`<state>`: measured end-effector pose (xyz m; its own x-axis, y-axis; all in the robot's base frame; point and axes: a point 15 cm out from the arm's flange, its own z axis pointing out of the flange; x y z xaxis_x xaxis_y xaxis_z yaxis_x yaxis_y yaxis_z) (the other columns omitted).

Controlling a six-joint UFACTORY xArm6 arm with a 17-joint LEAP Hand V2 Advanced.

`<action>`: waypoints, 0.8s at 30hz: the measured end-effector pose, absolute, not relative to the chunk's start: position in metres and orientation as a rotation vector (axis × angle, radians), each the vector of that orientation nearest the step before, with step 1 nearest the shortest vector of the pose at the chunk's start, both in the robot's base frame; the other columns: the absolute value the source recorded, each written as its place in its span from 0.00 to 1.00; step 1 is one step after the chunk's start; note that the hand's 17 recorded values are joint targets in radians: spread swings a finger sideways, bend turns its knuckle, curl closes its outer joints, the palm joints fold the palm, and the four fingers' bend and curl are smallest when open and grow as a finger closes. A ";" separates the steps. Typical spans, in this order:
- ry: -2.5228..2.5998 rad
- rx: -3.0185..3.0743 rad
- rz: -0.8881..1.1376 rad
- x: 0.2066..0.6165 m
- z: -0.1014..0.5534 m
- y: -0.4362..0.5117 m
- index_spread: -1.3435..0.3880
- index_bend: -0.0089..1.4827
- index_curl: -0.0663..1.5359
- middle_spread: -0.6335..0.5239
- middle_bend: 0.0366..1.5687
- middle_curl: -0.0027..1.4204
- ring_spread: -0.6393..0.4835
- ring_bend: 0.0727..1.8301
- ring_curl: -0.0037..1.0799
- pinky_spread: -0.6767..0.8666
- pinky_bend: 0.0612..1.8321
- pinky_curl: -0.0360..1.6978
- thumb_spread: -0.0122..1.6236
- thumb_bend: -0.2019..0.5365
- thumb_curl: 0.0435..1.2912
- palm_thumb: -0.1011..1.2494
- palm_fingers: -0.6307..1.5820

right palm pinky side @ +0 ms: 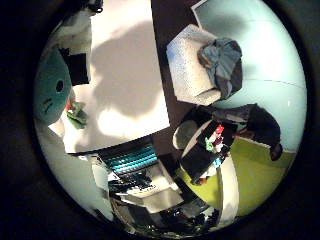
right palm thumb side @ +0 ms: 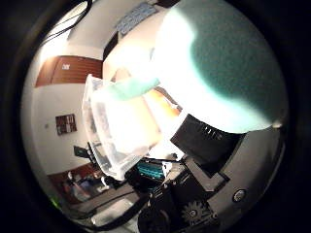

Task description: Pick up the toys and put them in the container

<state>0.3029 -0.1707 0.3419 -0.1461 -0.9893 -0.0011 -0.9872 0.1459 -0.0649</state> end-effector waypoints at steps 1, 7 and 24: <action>2.322 -2.048 -0.077 0.301 0.351 -0.161 0.61 0.74 0.61 0.40 0.84 0.63 0.36 0.75 0.71 0.31 0.69 0.58 0.38 0.25 0.57 0.89 0.74; 2.209 -2.114 -0.161 0.292 0.409 -0.102 0.61 0.72 0.63 0.40 0.85 0.63 0.36 0.74 0.73 0.31 0.66 0.62 0.38 0.25 0.61 0.88 0.74; 1.807 -2.313 -0.136 0.302 0.449 0.125 0.60 0.68 0.67 0.40 0.83 0.63 0.35 0.71 0.76 0.29 0.62 0.68 0.37 0.25 0.66 0.87 0.75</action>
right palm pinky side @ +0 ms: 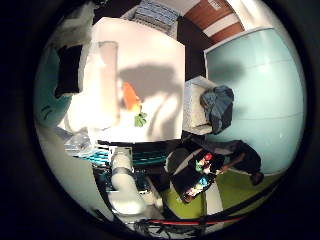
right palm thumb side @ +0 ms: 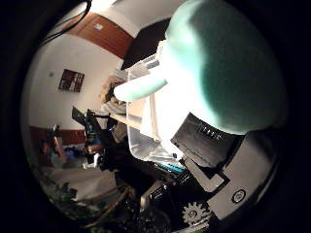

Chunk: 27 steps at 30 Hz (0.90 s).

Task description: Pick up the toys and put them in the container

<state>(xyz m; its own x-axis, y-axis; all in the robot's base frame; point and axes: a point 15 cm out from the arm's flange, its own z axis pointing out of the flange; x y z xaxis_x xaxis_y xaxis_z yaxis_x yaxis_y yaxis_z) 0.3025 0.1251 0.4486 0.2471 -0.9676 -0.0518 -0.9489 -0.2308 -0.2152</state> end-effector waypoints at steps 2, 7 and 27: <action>1.773 -2.335 -0.148 0.309 0.455 0.149 0.60 0.67 0.68 0.40 0.83 0.63 0.34 0.71 0.77 0.29 0.61 0.69 0.38 0.24 0.66 0.86 0.75; 1.686 -2.416 -0.191 0.312 0.455 0.185 0.60 0.66 0.69 0.40 0.82 0.64 0.34 0.70 0.78 0.29 0.61 0.70 0.41 0.25 0.66 0.83 0.75; 1.615 -2.471 -0.211 0.324 0.439 0.212 0.50 0.15 0.52 0.33 0.46 0.47 0.32 0.52 0.51 0.12 0.48 0.47 0.71 0.25 0.36 0.62 0.53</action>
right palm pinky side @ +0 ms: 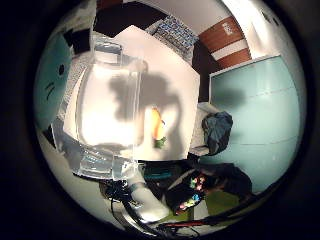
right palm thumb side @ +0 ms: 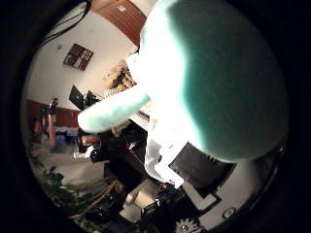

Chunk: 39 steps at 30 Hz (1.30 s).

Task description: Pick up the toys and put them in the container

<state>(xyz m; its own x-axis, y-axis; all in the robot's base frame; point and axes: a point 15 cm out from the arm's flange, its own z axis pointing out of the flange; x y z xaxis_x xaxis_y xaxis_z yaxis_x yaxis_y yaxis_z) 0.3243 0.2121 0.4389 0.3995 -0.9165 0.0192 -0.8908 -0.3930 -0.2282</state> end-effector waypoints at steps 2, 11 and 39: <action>1.614 -2.471 -0.212 0.324 0.440 0.211 0.49 0.16 0.49 0.34 0.40 0.44 0.35 0.49 0.48 0.16 0.45 0.47 0.71 0.25 0.34 0.63 0.49; 1.653 -2.499 -0.203 0.326 0.425 0.190 0.50 0.17 0.39 0.43 0.24 0.32 0.54 0.37 0.35 0.53 0.32 0.41 0.71 0.25 0.30 0.63 0.41; 1.740 -2.506 -0.203 0.326 0.423 0.113 0.55 0.11 0.21 0.52 0.13 0.24 0.74 0.23 0.20 0.76 0.31 0.26 0.69 0.24 0.28 0.57 0.37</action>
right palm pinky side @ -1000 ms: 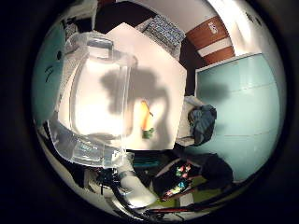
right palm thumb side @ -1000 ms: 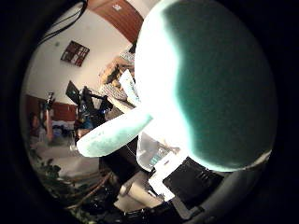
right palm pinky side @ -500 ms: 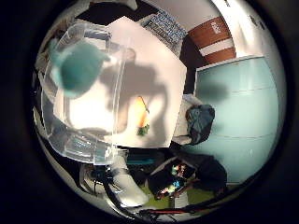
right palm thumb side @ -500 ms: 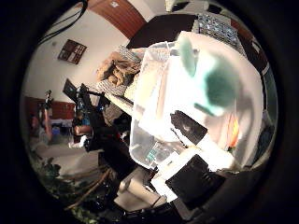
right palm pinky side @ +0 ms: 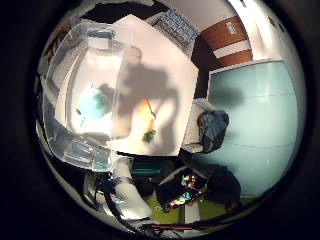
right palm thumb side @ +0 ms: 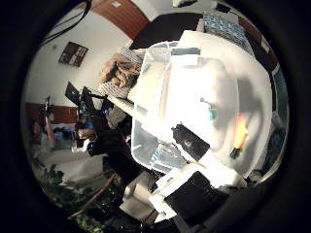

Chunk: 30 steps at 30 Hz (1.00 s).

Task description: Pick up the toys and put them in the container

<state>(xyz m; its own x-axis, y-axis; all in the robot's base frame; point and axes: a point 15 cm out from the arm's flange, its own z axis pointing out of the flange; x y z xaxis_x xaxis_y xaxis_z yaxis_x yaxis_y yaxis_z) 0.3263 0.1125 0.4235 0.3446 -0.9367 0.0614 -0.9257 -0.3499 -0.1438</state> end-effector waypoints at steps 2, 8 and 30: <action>1.781 -2.470 -0.221 0.328 0.428 0.089 0.55 0.11 0.21 0.52 0.14 0.24 0.74 0.24 0.20 0.76 0.30 0.25 0.69 0.25 0.28 0.57 0.37; 1.952 -2.323 -0.274 0.332 0.439 0.018 0.58 0.12 0.21 0.50 0.15 0.24 0.73 0.24 0.20 0.76 0.29 0.22 0.69 0.25 0.28 0.58 0.39; 2.458 -2.037 -0.006 0.296 0.274 -0.104 0.66 0.12 0.22 0.58 0.14 0.24 0.71 0.28 0.19 0.75 0.28 0.17 0.70 0.24 0.26 0.54 0.42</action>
